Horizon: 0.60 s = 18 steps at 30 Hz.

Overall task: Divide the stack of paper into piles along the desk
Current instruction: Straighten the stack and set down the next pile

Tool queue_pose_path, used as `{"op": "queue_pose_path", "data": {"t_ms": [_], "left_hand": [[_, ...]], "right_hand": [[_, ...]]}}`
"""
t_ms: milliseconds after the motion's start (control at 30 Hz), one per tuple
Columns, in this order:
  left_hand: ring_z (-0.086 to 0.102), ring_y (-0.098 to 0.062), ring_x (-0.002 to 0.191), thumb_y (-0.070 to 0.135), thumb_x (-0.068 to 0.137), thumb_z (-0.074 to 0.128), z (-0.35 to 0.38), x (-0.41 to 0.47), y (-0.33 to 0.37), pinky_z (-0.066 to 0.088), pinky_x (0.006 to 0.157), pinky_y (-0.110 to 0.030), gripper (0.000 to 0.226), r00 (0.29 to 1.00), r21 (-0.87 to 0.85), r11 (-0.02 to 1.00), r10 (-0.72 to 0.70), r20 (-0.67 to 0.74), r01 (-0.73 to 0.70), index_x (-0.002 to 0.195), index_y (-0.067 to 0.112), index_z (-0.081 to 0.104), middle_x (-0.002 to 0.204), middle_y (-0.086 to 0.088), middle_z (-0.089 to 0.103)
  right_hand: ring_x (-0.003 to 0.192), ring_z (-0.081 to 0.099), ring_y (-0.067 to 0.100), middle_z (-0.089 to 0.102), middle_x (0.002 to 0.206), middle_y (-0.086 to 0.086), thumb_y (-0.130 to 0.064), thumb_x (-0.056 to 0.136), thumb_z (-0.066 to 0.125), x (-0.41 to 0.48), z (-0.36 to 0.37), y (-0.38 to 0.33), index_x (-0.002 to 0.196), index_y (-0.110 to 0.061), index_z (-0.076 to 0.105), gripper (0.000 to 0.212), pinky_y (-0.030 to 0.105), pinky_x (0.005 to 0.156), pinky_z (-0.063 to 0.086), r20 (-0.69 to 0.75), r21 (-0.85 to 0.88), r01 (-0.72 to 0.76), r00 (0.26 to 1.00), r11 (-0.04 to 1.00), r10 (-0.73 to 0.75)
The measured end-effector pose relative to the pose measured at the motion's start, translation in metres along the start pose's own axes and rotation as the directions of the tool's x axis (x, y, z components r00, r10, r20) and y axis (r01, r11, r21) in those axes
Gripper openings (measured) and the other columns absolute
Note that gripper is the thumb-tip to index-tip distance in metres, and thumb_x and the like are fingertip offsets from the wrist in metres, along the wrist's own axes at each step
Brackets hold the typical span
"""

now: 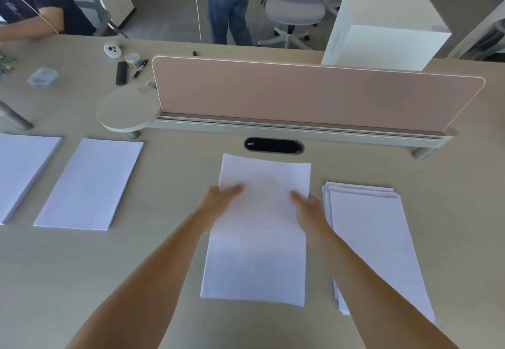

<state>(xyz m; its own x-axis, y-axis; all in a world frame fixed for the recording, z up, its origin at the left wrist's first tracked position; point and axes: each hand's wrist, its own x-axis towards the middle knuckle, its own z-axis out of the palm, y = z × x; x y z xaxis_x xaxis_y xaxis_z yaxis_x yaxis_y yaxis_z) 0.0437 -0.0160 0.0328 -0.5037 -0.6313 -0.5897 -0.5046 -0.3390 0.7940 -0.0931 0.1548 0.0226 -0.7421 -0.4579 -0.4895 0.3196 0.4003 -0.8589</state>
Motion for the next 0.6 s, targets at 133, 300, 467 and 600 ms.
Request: {"op": "queue_pose_path", "data": {"t_ms": [133, 300, 467, 600], "left_hand": [[0.066, -0.015, 0.066, 0.034, 0.077, 0.082, 0.014, 0.010, 0.008, 0.054, 0.063, -0.029, 0.021, 0.977, -0.099, 0.975, 0.193, -0.085, -0.201, 0.071, 0.016, 0.075, 0.071, 0.001, 0.070], [0.068, -0.001, 0.064, 0.019, 0.075, 0.081, 0.012, 0.007, 0.034, 0.054, 0.059, -0.019, 0.011, 0.905, -0.158, 0.894, 0.397, -0.156, -0.419, 0.075, 0.018, 0.070, 0.067, 0.015, 0.072], [0.068, 0.002, 0.068, 0.018, 0.069, 0.085, 0.013, 0.020, 0.026, 0.054, 0.064, -0.020, 0.016, 0.905, -0.124, 0.900, 0.398, -0.151, -0.417, 0.077, 0.020, 0.071, 0.070, 0.018, 0.073], [0.069, 0.004, 0.075, 0.009, 0.082, 0.077, 0.018, 0.027, 0.019, 0.054, 0.069, -0.016, 0.015, 0.915, -0.092, 0.913, 0.388, -0.108, -0.398, 0.084, 0.022, 0.071, 0.076, 0.019, 0.074]], "right_hand": [[0.064, 0.057, -0.009, 0.063, 0.074, -0.026, -0.030, 0.101, 0.053, 0.011, -0.006, -0.018, 0.100, -0.026, 0.065, 0.012, 0.010, 0.058, 0.043, -0.064, 0.022, 0.191, 0.980, 0.981, -0.189], [0.053, 0.050, -0.010, 0.056, 0.058, -0.031, -0.026, 0.097, 0.058, 0.010, -0.009, -0.050, 0.087, -0.022, 0.062, 0.011, 0.005, 0.055, 0.036, -0.078, 0.073, 0.445, 0.895, 0.893, -0.440], [0.063, 0.062, -0.006, 0.068, 0.067, -0.026, -0.034, 0.088, 0.068, 0.019, -0.008, -0.039, 0.088, -0.031, 0.070, 0.004, 0.012, 0.060, 0.046, -0.038, 0.017, 0.413, 0.910, 0.911, -0.412], [0.088, 0.071, 0.000, 0.077, 0.092, -0.016, -0.027, 0.089, 0.073, 0.027, -0.012, -0.026, 0.105, -0.018, 0.076, 0.018, 0.013, 0.070, 0.050, -0.065, 0.033, 0.304, 0.951, 0.952, -0.301]]}}
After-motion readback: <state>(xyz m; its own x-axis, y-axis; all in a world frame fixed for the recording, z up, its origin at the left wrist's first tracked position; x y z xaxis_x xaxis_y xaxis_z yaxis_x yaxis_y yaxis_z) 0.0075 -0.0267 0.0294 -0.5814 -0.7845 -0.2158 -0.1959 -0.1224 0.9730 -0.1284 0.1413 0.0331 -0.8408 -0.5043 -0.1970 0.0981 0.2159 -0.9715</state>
